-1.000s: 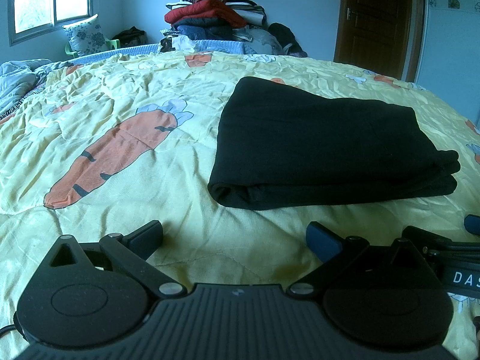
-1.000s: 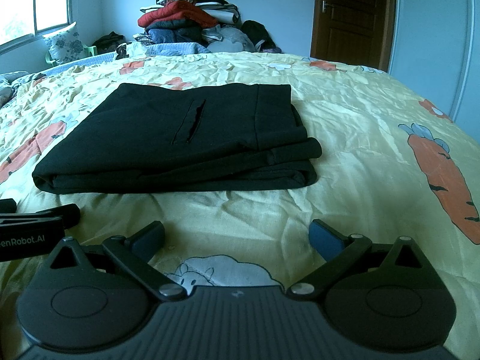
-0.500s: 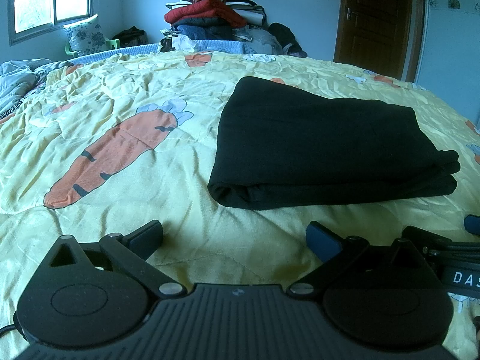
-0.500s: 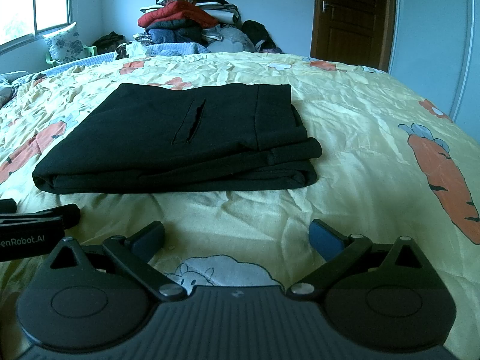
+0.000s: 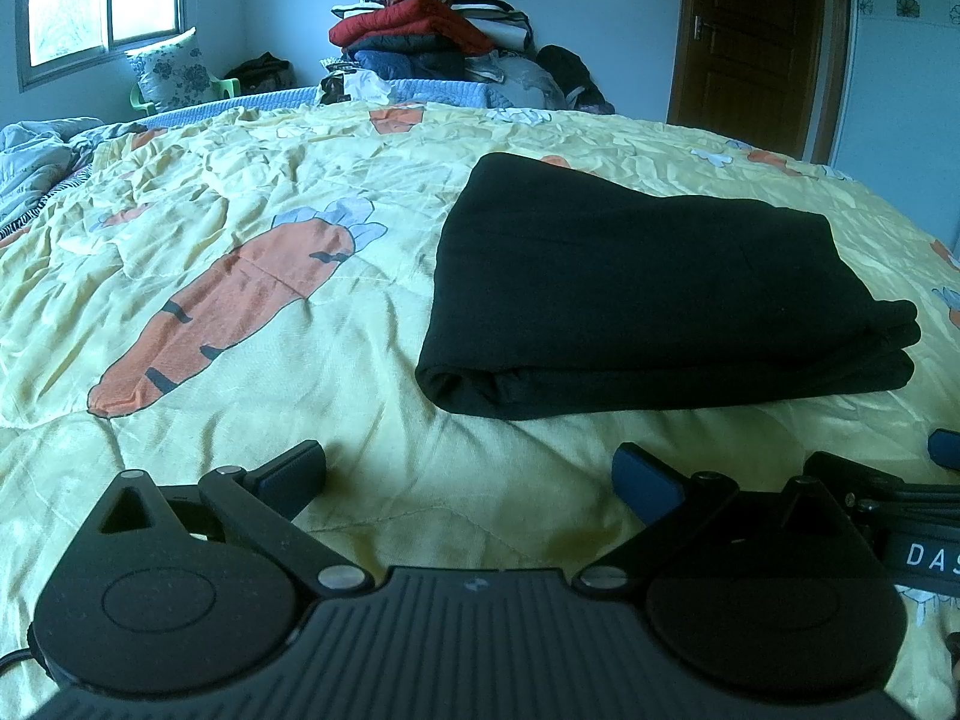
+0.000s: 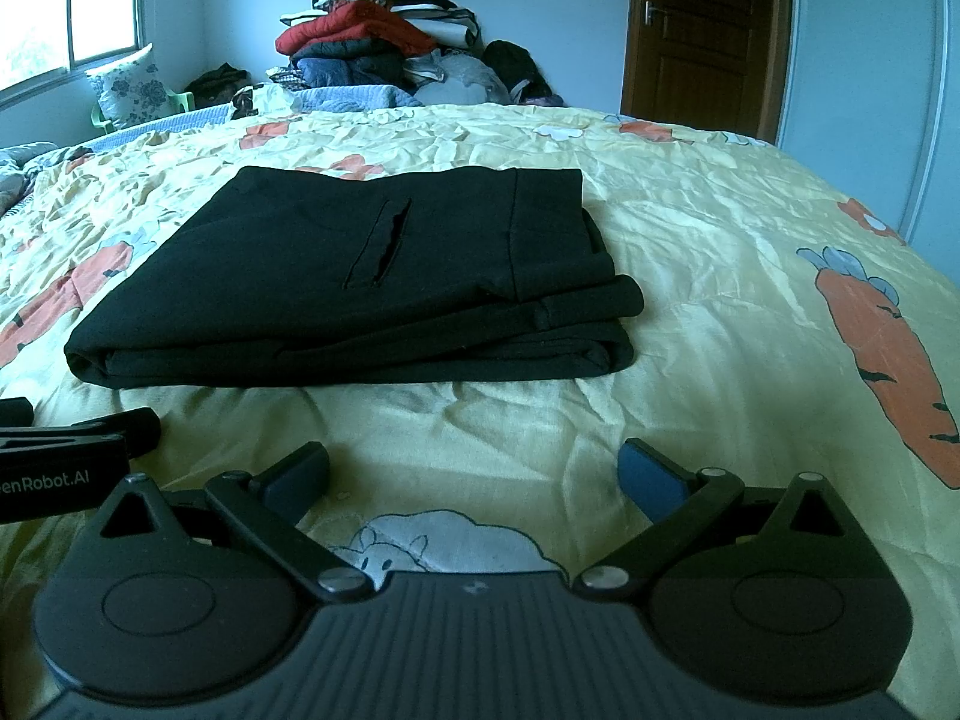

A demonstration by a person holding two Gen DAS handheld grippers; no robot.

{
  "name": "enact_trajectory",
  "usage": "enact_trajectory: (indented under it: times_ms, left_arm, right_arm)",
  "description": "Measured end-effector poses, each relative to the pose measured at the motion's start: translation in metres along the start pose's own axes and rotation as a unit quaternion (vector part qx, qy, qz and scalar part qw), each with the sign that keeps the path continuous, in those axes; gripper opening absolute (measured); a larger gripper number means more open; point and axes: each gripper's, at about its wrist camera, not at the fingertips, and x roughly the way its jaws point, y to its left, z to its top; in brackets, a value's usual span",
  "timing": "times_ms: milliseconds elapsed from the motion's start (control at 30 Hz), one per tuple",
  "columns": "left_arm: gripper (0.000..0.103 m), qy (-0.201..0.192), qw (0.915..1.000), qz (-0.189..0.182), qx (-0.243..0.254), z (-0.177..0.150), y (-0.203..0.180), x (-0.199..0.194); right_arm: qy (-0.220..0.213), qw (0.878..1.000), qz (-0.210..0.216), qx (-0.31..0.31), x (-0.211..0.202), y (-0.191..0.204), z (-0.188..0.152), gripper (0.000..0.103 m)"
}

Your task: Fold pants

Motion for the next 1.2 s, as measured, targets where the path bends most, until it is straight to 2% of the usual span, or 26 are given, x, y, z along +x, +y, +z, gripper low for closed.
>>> enact_trajectory:
  times_ms: [1200]
  left_arm:
    - [0.103,0.000,1.0000,-0.003,0.001,-0.0011,-0.0021,-0.0004]
  right_arm:
    - [0.000,1.000,0.000,0.000,0.0000,-0.0001,0.0000,0.103]
